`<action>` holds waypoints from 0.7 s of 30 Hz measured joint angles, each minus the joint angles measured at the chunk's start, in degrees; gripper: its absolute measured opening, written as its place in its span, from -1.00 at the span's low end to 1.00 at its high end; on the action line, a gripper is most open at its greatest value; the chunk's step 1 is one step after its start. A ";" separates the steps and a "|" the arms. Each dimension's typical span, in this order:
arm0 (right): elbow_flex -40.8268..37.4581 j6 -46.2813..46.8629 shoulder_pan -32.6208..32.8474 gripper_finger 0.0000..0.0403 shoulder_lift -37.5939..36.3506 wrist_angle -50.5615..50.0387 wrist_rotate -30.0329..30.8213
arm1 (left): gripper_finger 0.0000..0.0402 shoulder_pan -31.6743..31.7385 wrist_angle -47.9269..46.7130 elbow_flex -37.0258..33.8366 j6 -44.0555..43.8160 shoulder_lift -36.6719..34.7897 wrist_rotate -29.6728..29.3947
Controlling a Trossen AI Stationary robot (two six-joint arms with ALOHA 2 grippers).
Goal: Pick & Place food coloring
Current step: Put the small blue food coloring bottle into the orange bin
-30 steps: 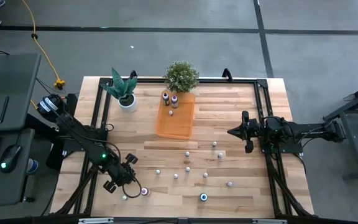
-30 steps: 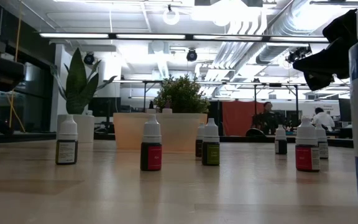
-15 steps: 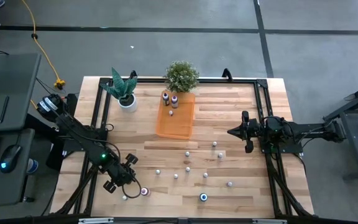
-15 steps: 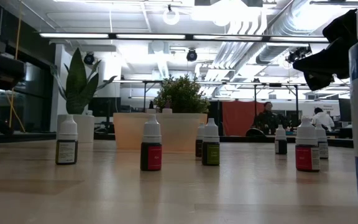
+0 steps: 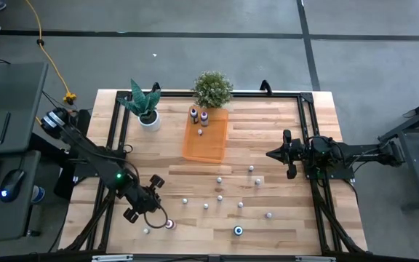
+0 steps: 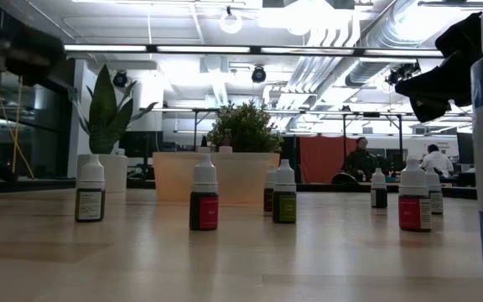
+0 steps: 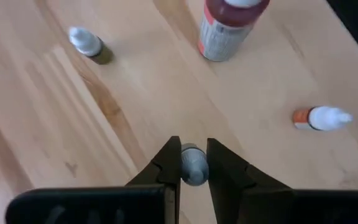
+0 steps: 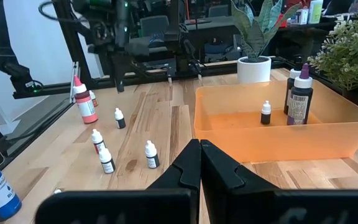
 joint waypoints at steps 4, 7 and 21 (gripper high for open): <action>0.00 0.00 0.01 -1.00 -0.04 0.01 -0.02 | -0.78 1.50 -3.11 3.32 2.13 -1.91 0.67; -0.02 0.00 0.02 -1.00 0.02 0.00 0.00 | -0.78 2.58 -5.23 5.13 3.02 -3.10 1.09; -0.02 0.00 0.02 -1.00 -0.07 0.00 -0.02 | -0.78 11.08 -7.19 11.78 1.24 -6.11 3.13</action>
